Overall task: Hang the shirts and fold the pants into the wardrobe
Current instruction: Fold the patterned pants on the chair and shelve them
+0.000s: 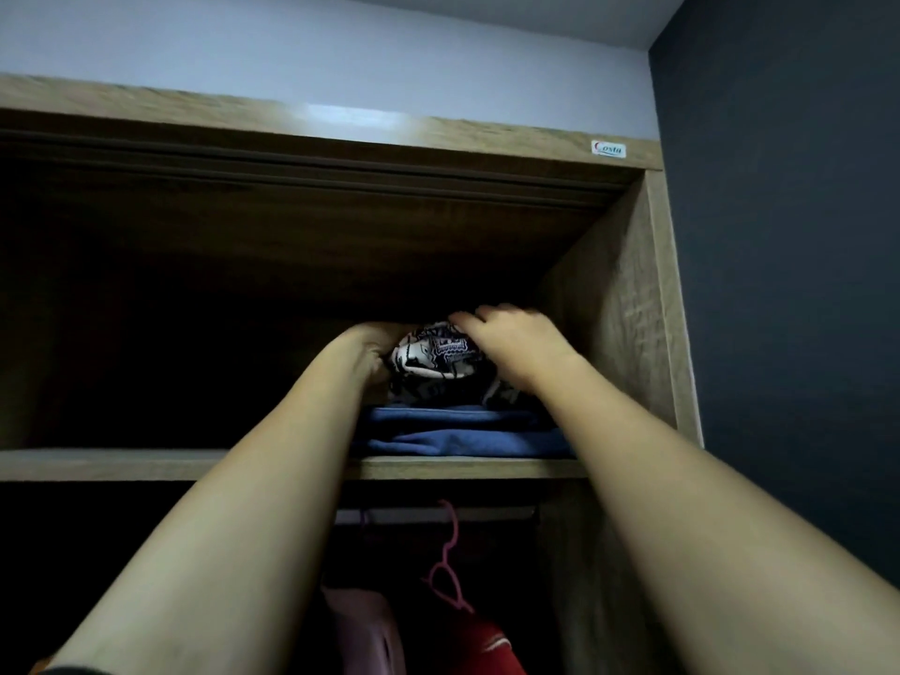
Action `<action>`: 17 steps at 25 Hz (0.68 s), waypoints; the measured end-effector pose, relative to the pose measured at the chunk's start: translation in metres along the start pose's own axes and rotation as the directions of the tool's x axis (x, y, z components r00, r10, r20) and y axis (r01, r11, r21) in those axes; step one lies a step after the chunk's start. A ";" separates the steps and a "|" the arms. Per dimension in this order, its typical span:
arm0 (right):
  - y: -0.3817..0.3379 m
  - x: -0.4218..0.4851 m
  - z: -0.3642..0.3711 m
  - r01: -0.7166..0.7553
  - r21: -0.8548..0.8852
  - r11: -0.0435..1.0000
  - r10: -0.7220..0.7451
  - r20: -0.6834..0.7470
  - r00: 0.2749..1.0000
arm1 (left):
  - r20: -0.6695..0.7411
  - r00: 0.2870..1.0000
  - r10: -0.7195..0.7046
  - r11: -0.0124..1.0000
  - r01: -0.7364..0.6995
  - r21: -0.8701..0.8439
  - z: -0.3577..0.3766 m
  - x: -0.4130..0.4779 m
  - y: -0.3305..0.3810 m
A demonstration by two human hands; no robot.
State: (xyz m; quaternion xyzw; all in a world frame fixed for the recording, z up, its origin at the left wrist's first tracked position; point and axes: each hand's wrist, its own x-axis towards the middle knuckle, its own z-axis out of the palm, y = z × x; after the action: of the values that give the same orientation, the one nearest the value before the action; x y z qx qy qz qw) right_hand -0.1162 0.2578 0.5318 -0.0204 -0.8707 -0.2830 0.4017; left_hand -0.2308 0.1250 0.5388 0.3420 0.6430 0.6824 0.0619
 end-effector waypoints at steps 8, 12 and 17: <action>-0.001 -0.023 0.029 0.107 0.288 0.952 -0.149 0.128 0.980 | -0.217 0.976 0.014 0.366 0.197 0.910 -0.020 -0.030 -0.008; 0.001 -0.031 0.035 0.053 0.162 0.985 -0.081 0.171 0.982 | 0.221 0.883 0.414 0.270 -0.350 0.897 -0.012 -0.052 -0.017; -0.009 -0.034 0.036 0.076 0.019 0.997 -0.078 0.078 0.994 | 0.387 0.881 0.273 -0.010 -0.399 0.917 -0.033 -0.038 -0.038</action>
State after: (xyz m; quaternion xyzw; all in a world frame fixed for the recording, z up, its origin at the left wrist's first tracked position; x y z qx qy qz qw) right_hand -0.1199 0.2754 0.4846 0.0053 -0.8882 -0.2901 0.3562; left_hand -0.2334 0.0843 0.4908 0.4678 0.8233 0.0475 -0.3181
